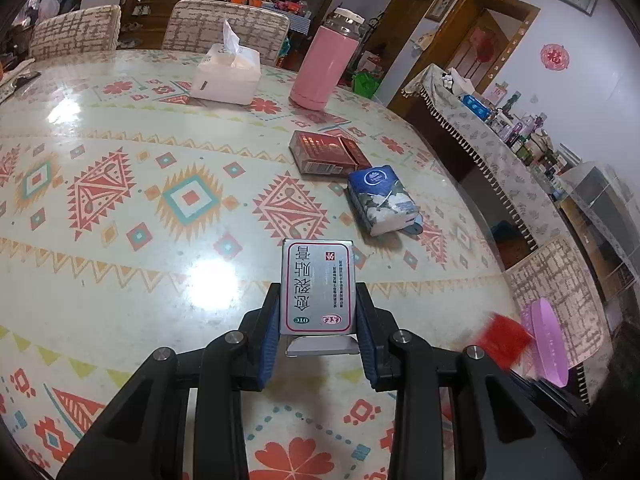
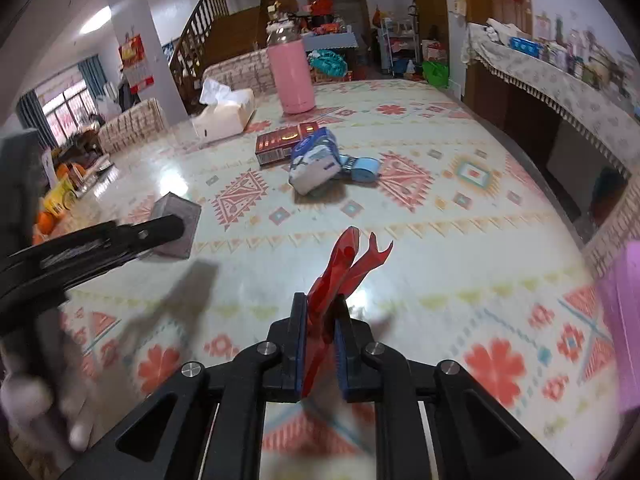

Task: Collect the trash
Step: 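Grasp the red plastic bag with the right tool while the left tool holds the white box, then carry the white box and red bag to the pink wastebasket and open both tools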

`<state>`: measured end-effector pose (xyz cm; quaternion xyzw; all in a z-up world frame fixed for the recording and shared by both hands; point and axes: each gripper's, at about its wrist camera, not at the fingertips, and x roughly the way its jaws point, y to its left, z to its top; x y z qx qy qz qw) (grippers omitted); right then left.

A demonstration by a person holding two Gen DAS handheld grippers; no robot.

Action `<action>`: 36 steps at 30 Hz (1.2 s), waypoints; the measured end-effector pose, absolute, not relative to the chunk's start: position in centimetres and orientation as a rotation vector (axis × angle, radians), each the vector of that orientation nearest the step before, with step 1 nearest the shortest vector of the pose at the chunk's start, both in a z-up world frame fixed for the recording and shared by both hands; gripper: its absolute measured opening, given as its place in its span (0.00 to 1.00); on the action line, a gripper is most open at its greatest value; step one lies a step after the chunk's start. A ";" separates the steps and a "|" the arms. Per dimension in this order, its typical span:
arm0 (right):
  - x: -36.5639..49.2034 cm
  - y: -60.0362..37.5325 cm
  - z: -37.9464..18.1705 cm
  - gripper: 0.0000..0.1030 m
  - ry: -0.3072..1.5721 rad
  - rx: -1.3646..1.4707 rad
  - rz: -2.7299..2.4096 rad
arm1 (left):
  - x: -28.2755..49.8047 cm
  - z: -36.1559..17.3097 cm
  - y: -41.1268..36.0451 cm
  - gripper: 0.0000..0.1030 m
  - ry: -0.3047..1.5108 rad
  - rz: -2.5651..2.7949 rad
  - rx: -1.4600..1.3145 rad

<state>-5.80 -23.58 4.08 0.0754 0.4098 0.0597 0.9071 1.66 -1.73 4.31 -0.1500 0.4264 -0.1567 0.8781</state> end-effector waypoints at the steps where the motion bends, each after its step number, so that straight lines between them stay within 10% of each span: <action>1: -7.0 -24.1 4.3 0.13 0.835 0.163 0.120 | 1.6 4.3 -1.8 0.32 0.886 -0.319 -0.304; 36: -20.6 -37.3 4.9 0.13 0.671 0.421 0.054 | -10.7 9.7 -13.8 0.32 0.703 -0.261 0.210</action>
